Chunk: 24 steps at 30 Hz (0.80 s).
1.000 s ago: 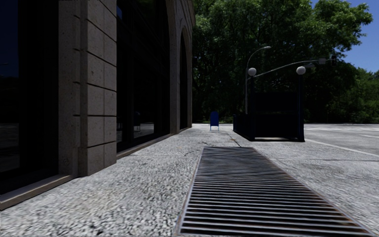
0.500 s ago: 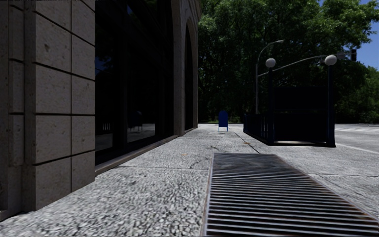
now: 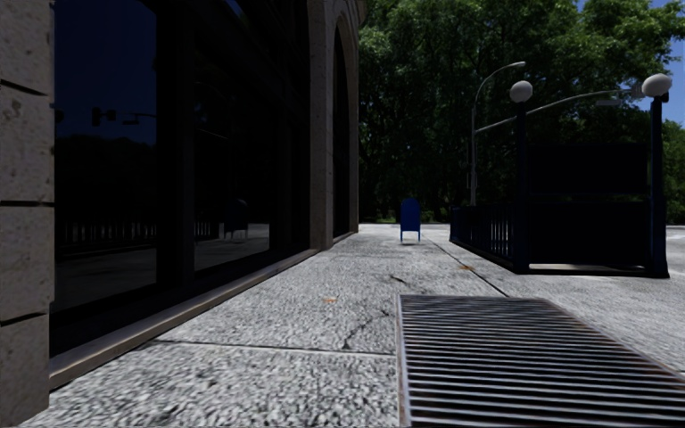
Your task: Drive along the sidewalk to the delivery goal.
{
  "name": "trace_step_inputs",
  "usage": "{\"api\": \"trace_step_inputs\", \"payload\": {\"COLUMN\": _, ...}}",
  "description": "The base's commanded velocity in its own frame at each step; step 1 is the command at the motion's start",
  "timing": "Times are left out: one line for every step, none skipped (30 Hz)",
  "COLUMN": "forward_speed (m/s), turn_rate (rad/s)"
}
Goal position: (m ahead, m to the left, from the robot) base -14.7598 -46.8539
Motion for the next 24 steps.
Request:
{"api": "trace_step_inputs", "payload": {"forward_speed": 2.00, "turn_rate": 0.00}}
{"api": "trace_step_inputs", "payload": {"forward_speed": 2.00, "turn_rate": 0.00}}
{"api": "trace_step_inputs", "payload": {"forward_speed": 2.00, "turn_rate": -0.12}}
{"api": "trace_step_inputs", "payload": {"forward_speed": 2.00, "turn_rate": -0.25}}
{"api": "trace_step_inputs", "payload": {"forward_speed": 2.00, "turn_rate": -0.25}}
{"api": "trace_step_inputs", "payload": {"forward_speed": 2.00, "turn_rate": -0.31}}
{"api": "trace_step_inputs", "payload": {"forward_speed": 2.00, "turn_rate": -0.32}}
{"api": "trace_step_inputs", "payload": {"forward_speed": 2.00, "turn_rate": -0.32}}
{"api": "trace_step_inputs", "payload": {"forward_speed": 2.00, "turn_rate": -0.32}}
{"api": "trace_step_inputs", "payload": {"forward_speed": 2.00, "turn_rate": -0.15}}
{"api": "trace_step_inputs", "payload": {"forward_speed": 2.00, "turn_rate": 0.00}}
{"api": "trace_step_inputs", "payload": {"forward_speed": 2.00, "turn_rate": 0.00}}
{"api": "trace_step_inputs", "payload": {"forward_speed": 2.00, "turn_rate": 0.00}}
{"api": "trace_step_inputs", "payload": {"forward_speed": 2.00, "turn_rate": 0.00}}
{"api": "trace_step_inputs", "payload": {"forward_speed": 2.00, "turn_rate": 0.00}}
{"api": "trace_step_inputs", "payload": {"forward_speed": 2.00, "turn_rate": 0.00}}
{"api": "trace_step_inputs", "payload": {"forward_speed": 2.00, "turn_rate": 0.00}}
{"api": "trace_step_inputs", "payload": {"forward_speed": 2.00, "turn_rate": 0.00}}
{"api": "trace_step_inputs", "payload": {"forward_speed": 2.00, "turn_rate": 0.00}}
{"api": "trace_step_inputs", "payload": {"forward_speed": 2.00, "turn_rate": 0.00}}
{"api": "trace_step_inputs", "payload": {"forward_speed": 2.00, "turn_rate": 0.00}}
{"api": "trace_step_inputs", "payload": {"forward_speed": 2.00, "turn_rate": 0.00}}
{"api": "trace_step_inputs", "payload": {"forward_speed": 2.00, "turn_rate": 0.00}}
{"api": "trace_step_inputs", "payload": {"forward_speed": 2.00, "turn_rate": 0.00}}
